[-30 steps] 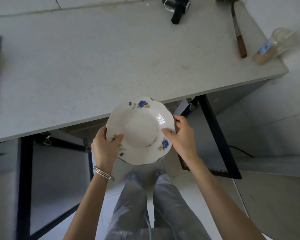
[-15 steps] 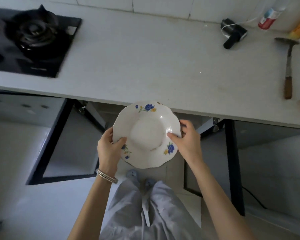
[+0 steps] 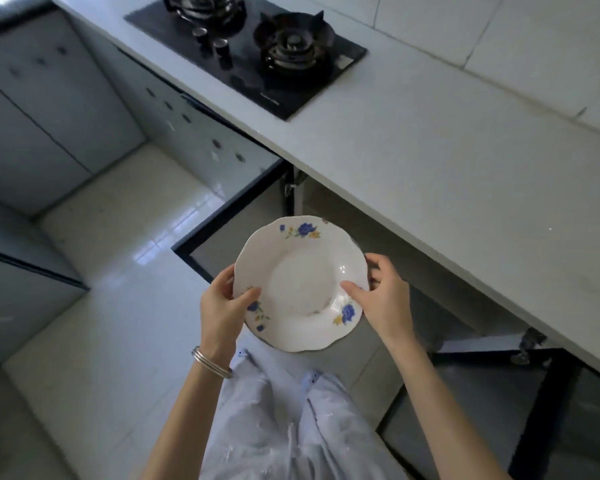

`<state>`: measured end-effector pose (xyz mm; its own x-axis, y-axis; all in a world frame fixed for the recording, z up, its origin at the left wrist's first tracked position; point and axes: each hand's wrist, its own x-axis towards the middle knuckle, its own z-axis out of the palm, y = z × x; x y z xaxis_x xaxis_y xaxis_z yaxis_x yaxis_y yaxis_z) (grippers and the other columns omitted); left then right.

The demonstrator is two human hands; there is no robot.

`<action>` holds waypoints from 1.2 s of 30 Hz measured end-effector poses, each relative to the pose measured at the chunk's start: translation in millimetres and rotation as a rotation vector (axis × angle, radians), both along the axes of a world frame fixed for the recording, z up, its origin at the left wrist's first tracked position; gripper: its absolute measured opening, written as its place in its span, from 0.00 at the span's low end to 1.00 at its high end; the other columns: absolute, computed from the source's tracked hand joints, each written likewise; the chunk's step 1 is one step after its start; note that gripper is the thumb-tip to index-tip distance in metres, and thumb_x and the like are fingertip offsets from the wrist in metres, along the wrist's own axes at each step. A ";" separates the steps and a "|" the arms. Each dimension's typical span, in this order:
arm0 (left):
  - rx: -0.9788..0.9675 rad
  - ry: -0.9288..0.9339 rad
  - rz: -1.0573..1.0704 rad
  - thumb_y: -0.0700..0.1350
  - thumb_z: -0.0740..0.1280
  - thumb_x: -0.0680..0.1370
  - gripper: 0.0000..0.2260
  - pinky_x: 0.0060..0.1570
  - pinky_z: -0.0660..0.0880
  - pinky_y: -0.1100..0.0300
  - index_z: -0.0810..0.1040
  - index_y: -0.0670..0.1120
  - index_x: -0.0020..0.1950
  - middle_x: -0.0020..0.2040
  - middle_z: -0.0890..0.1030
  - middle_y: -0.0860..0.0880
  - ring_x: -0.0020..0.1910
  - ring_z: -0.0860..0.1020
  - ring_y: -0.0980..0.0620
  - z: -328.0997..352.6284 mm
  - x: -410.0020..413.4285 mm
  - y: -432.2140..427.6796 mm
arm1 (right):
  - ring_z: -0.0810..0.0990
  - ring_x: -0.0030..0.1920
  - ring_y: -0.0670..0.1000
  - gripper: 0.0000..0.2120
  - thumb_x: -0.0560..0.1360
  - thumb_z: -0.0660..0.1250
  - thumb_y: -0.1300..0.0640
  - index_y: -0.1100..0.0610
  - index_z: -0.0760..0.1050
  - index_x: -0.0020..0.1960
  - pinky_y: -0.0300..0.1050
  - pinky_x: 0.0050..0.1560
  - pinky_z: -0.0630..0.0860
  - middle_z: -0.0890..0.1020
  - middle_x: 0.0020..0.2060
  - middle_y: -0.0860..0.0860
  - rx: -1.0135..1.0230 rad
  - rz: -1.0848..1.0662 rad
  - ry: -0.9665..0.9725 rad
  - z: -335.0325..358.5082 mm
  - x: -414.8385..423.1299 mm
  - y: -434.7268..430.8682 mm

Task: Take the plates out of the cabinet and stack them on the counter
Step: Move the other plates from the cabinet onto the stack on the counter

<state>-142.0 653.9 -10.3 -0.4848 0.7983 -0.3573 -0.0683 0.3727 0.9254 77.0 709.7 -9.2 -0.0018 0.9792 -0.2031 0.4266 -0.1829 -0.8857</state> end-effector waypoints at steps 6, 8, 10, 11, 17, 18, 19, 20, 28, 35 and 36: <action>0.022 0.019 0.176 0.30 0.70 0.71 0.20 0.36 0.78 0.69 0.79 0.46 0.60 0.49 0.83 0.51 0.41 0.81 0.60 -1.1 -43.7 -40.2 | 0.81 0.46 0.45 0.24 0.67 0.75 0.61 0.57 0.71 0.60 0.28 0.37 0.77 0.82 0.51 0.51 -0.001 0.191 -0.007 3.0 -59.7 4.3; 0.033 0.021 0.233 0.30 0.70 0.71 0.20 0.38 0.78 0.69 0.79 0.46 0.60 0.51 0.83 0.50 0.45 0.81 0.56 -2.7 -61.2 -51.8 | 0.81 0.46 0.46 0.23 0.67 0.75 0.61 0.56 0.71 0.59 0.32 0.39 0.79 0.82 0.50 0.50 0.005 0.251 -0.017 5.0 -82.9 4.2; 0.042 0.012 0.291 0.29 0.69 0.71 0.21 0.39 0.78 0.68 0.78 0.47 0.59 0.51 0.82 0.50 0.47 0.80 0.53 -4.0 -79.3 -62.9 | 0.81 0.44 0.44 0.22 0.67 0.75 0.61 0.55 0.71 0.57 0.34 0.39 0.79 0.81 0.48 0.48 0.017 0.307 -0.026 6.9 -107.5 3.0; 0.041 0.008 0.314 0.29 0.69 0.70 0.21 0.40 0.78 0.67 0.78 0.48 0.59 0.50 0.82 0.52 0.47 0.80 0.54 -4.5 -88.3 -68.7 | 0.81 0.43 0.43 0.22 0.67 0.75 0.61 0.55 0.71 0.57 0.35 0.39 0.79 0.81 0.46 0.46 0.020 0.334 -0.029 7.9 -120.1 2.0; 0.054 -0.008 0.454 0.28 0.68 0.71 0.23 0.40 0.78 0.68 0.77 0.50 0.60 0.50 0.81 0.55 0.49 0.79 0.54 -2.0 -150.0 -102.4 | 0.81 0.42 0.42 0.22 0.66 0.75 0.60 0.54 0.72 0.57 0.43 0.41 0.81 0.80 0.43 0.42 0.018 0.459 -0.026 11.3 -199.5 -9.7; 0.055 -0.002 0.476 0.28 0.68 0.71 0.23 0.40 0.78 0.69 0.76 0.50 0.60 0.49 0.81 0.56 0.49 0.79 0.55 -1.2 -160.9 -108.1 | 0.81 0.43 0.42 0.22 0.66 0.75 0.61 0.54 0.72 0.58 0.40 0.41 0.81 0.81 0.44 0.43 0.015 0.480 -0.018 12.3 -213.6 -12.4; 0.053 0.006 0.494 0.29 0.69 0.71 0.23 0.41 0.78 0.69 0.77 0.50 0.60 0.49 0.81 0.56 0.49 0.79 0.56 -0.4 -172.0 -114.2 | 0.81 0.43 0.40 0.22 0.66 0.74 0.61 0.54 0.73 0.58 0.37 0.39 0.80 0.81 0.44 0.44 0.016 0.500 -0.009 13.6 -228.1 -15.1; 0.048 0.014 0.509 0.29 0.69 0.71 0.22 0.42 0.78 0.68 0.77 0.49 0.60 0.50 0.81 0.56 0.49 0.80 0.55 -0.2 -183.7 -120.1 | 0.80 0.43 0.39 0.23 0.66 0.74 0.62 0.54 0.73 0.58 0.33 0.38 0.79 0.80 0.45 0.45 0.017 0.522 -0.002 15.2 -242.9 -17.9; 0.053 0.008 0.608 0.32 0.71 0.69 0.23 0.39 0.79 0.67 0.76 0.48 0.61 0.47 0.82 0.58 0.42 0.81 0.62 6.3 -275.0 -156.3 | 0.81 0.41 0.41 0.24 0.66 0.75 0.63 0.56 0.73 0.60 0.35 0.37 0.79 0.83 0.44 0.48 -0.004 0.621 0.007 19.1 -352.6 -39.2; 0.062 -0.006 0.647 0.27 0.68 0.71 0.25 0.35 0.78 0.68 0.74 0.41 0.66 0.49 0.82 0.51 0.44 0.81 0.56 11.1 -347.6 -188.9 | 0.81 0.41 0.45 0.24 0.66 0.75 0.63 0.59 0.73 0.60 0.30 0.35 0.77 0.83 0.45 0.52 -0.002 0.684 0.029 16.2 -432.6 -62.5; 0.064 -0.009 0.653 0.27 0.68 0.71 0.25 0.34 0.79 0.68 0.74 0.41 0.66 0.50 0.82 0.49 0.45 0.80 0.56 12.2 -355.9 -193.8 | 0.82 0.42 0.47 0.24 0.66 0.75 0.63 0.58 0.73 0.60 0.31 0.36 0.78 0.83 0.45 0.53 -0.004 0.698 0.029 16.0 -442.3 -66.0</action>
<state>-498.0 460.1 2.0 -0.8740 0.3609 -0.3254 -0.2699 0.1962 0.9427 -365.3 643.7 6.9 -0.6362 0.7460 -0.1967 0.4214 0.1224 -0.8986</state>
